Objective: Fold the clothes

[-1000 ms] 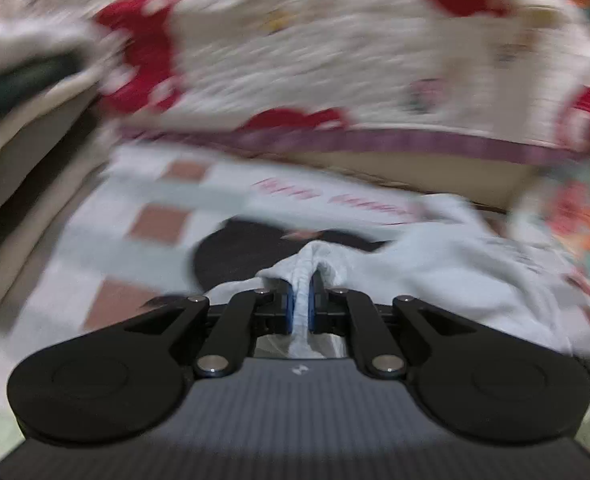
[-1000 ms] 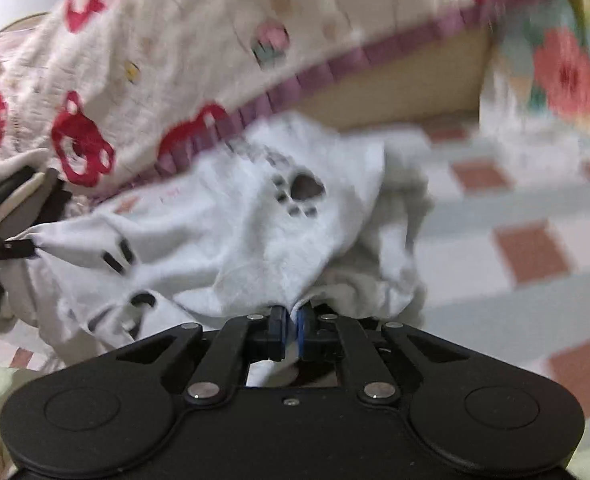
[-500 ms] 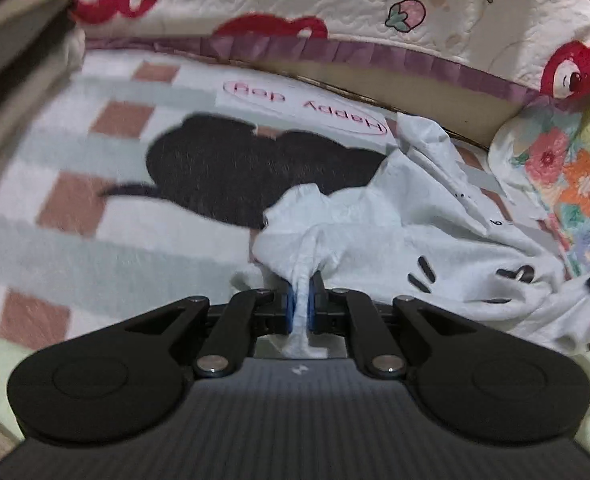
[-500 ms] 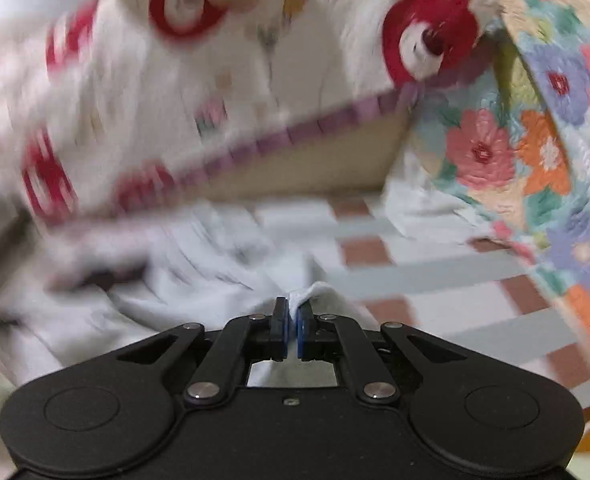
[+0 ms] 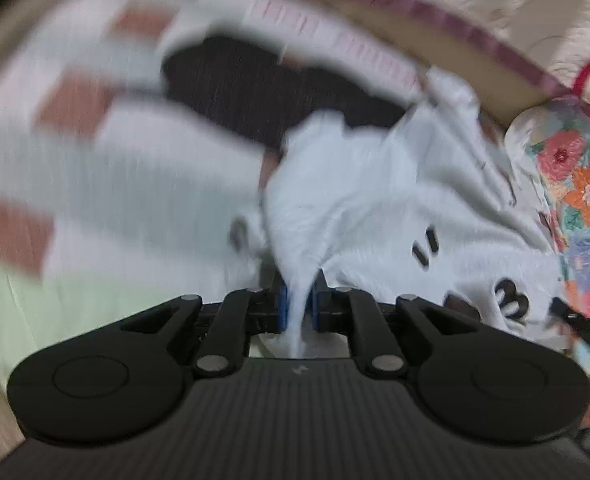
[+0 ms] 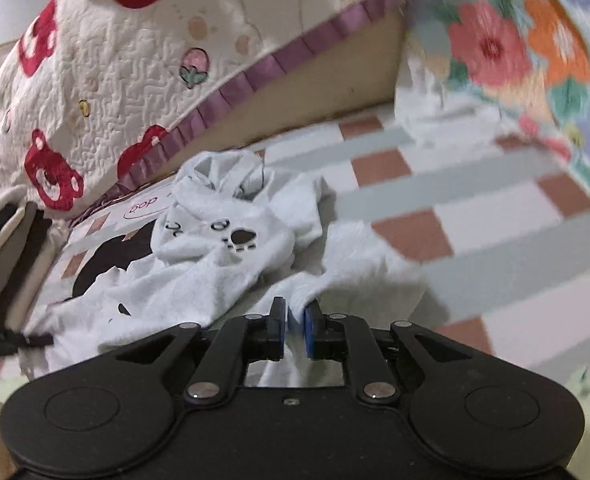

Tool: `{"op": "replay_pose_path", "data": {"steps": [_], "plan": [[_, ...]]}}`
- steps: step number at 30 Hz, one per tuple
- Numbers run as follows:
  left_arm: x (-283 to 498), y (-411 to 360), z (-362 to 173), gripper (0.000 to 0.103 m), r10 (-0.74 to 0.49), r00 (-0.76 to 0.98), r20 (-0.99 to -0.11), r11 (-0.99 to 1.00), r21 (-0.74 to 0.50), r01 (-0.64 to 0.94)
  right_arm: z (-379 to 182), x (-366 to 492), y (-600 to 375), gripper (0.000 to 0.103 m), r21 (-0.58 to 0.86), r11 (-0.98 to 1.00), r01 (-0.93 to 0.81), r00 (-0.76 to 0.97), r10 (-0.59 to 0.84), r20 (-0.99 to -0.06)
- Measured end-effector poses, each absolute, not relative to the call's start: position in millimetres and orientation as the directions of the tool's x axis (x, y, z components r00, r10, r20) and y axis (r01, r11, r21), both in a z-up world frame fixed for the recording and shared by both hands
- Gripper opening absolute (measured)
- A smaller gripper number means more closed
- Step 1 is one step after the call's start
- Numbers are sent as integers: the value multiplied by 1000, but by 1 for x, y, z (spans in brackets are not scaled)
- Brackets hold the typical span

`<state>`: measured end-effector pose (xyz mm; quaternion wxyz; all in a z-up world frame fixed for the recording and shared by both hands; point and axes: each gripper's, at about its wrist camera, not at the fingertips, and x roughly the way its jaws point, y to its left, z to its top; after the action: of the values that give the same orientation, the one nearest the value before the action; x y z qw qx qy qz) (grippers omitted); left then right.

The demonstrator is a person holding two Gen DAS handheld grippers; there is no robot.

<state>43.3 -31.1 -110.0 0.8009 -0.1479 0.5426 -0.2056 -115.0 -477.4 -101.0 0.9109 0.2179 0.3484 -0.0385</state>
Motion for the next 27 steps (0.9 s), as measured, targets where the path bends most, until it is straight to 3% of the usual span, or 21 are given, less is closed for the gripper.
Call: {"op": "replay_pose_path", "data": {"steps": [4, 6, 9, 12, 16, 17, 18, 19, 22, 23, 24, 27], "plan": [[42, -33, -114, 12, -507, 306, -806, 861, -484, 153, -115, -117, -479, 28, 422, 870, 254, 744, 103, -660], [41, -33, -114, 22, -514, 300, -804, 857, -495, 141, -122, -117, -482, 48, 459, 844, 277, 743, 115, -659], [38, -26, -110, 30, -489, 318, -812, 870, -481, 111, -135, -115, -485, 67, 493, 803, 335, 732, 108, -673], [30, -17, -102, 41, -429, 367, -825, 897, -435, 72, -150, -112, -489, 67, 517, 757, 401, 716, 94, -692], [30, -9, -107, 51, -499, 338, -798, 856, -515, 48, -159, -109, -494, 67, 604, 686, 406, 744, 135, -654], [33, -10, -111, 54, -522, 318, -792, 841, -540, 36, -159, -107, -494, 64, 619, 683, 388, 755, 150, -638], [38, -13, -118, 57, -533, 289, -795, 834, -550, 26, -157, -106, -493, 29, 638, 684, 354, 771, 173, -613], [43, -18, -124, 58, -533, 252, -808, 837, -547, 18, -153, -105, -493, 10, 658, 687, 309, 790, 201, -580], [46, -32, -127, 55, -493, 263, -829, 866, -496, 61, -125, -113, -488, 11, 678, 714, 176, 845, 243, -476], [47, -37, -127, 42, -479, 268, -836, 875, -478, 74, -113, -121, -487, 11, 675, 724, 143, 861, 245, -445], [48, -41, -128, 7, -466, 272, -842, 883, -460, 89, -104, -132, -487, 11, 680, 724, 114, 876, 250, -412], [35, -45, -109, 7, -469, 382, -796, 883, -433, 182, -87, -170, -488, 11, 650, 757, 66, 897, 240, -370]]}}
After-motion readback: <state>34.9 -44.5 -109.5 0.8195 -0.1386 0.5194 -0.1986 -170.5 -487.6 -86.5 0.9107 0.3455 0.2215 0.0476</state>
